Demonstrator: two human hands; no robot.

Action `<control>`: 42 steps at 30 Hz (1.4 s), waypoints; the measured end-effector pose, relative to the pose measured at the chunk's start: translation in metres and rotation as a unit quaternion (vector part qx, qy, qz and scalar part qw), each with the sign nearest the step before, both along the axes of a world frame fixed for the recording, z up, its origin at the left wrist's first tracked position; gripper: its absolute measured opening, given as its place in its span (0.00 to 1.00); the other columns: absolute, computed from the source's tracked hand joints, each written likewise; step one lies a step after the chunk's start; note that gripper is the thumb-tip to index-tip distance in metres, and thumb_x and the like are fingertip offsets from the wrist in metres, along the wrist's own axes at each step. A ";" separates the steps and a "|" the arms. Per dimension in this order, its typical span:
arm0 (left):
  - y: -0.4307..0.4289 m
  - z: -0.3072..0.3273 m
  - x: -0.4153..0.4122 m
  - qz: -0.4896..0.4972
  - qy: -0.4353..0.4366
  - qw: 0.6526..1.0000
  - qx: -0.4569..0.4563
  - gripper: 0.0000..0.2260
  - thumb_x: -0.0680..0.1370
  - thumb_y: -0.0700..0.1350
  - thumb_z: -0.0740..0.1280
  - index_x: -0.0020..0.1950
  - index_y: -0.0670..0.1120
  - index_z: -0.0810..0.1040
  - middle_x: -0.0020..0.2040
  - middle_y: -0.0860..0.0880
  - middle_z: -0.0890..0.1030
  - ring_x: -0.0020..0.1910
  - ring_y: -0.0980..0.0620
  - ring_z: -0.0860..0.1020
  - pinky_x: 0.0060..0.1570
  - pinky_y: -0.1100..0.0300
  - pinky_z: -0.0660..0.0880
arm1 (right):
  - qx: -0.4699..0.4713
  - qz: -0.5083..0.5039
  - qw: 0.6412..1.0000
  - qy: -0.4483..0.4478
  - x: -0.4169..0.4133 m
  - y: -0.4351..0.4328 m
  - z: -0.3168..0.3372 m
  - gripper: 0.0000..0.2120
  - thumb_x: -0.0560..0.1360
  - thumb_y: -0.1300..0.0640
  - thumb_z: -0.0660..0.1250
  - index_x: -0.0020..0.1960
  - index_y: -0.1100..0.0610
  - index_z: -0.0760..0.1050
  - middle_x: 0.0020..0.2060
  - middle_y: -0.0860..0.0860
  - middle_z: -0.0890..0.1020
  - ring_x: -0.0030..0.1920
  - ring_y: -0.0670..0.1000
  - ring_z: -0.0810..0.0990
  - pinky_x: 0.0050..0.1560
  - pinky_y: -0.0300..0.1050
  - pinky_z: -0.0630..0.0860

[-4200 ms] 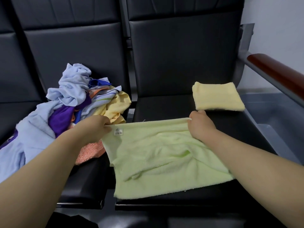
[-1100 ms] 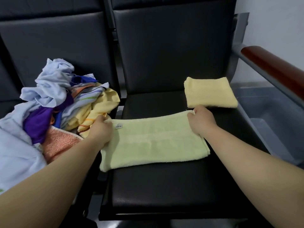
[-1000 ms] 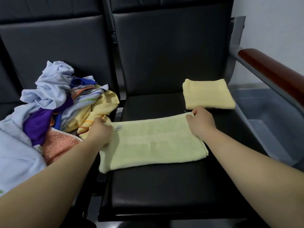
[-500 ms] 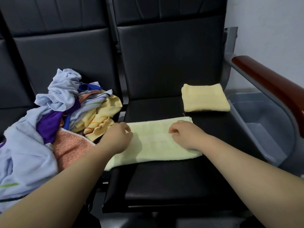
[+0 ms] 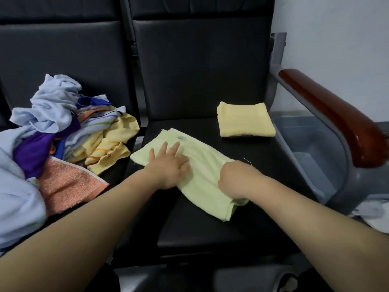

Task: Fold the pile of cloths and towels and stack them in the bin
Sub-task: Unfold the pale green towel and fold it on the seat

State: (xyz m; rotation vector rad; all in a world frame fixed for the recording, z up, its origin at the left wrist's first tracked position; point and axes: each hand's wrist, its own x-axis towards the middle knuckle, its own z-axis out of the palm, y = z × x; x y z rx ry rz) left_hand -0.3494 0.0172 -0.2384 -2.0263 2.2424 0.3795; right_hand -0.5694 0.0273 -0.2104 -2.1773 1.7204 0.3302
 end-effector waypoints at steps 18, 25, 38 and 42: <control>0.067 0.005 -0.031 0.146 0.267 0.953 -0.008 0.30 0.80 0.60 0.64 0.80 0.52 0.61 0.76 0.51 0.60 0.71 0.45 0.69 0.66 0.53 0.68 | 0.009 -0.117 0.993 -0.006 -0.039 -0.012 -0.003 0.24 0.75 0.34 0.69 0.48 0.55 0.72 0.44 0.49 0.78 0.41 0.50 0.78 0.35 0.44 0.72; 0.081 0.013 -0.050 0.121 0.445 0.881 0.107 0.17 0.81 0.50 0.67 0.70 0.53 0.72 0.63 0.54 0.75 0.59 0.55 0.77 0.53 0.58 0.77 | -0.008 -0.114 0.989 -0.096 -0.050 -0.005 0.004 0.08 0.76 0.51 0.70 0.47 0.56 0.75 0.43 0.51 0.78 0.39 0.52 0.74 0.38 0.45 0.71; 0.095 0.009 -0.059 0.079 0.470 0.867 0.146 0.06 0.80 0.42 0.70 0.56 0.49 0.80 0.51 0.51 0.81 0.44 0.56 0.81 0.43 0.65 0.78 | -0.137 -0.140 0.949 -0.249 -0.066 -0.008 -0.003 0.03 0.82 0.50 0.64 0.54 0.48 0.74 0.48 0.46 0.79 0.46 0.50 0.79 0.44 0.50 0.78; 0.097 0.007 -0.061 0.050 0.430 0.894 0.119 0.12 0.72 0.36 0.75 0.52 0.51 0.82 0.50 0.56 0.83 0.44 0.56 0.80 0.47 0.64 0.77 | -0.135 -0.142 0.962 -0.191 -0.069 -0.009 -0.022 0.07 0.81 0.48 0.65 0.57 0.49 0.74 0.49 0.47 0.79 0.45 0.49 0.78 0.42 0.49 0.78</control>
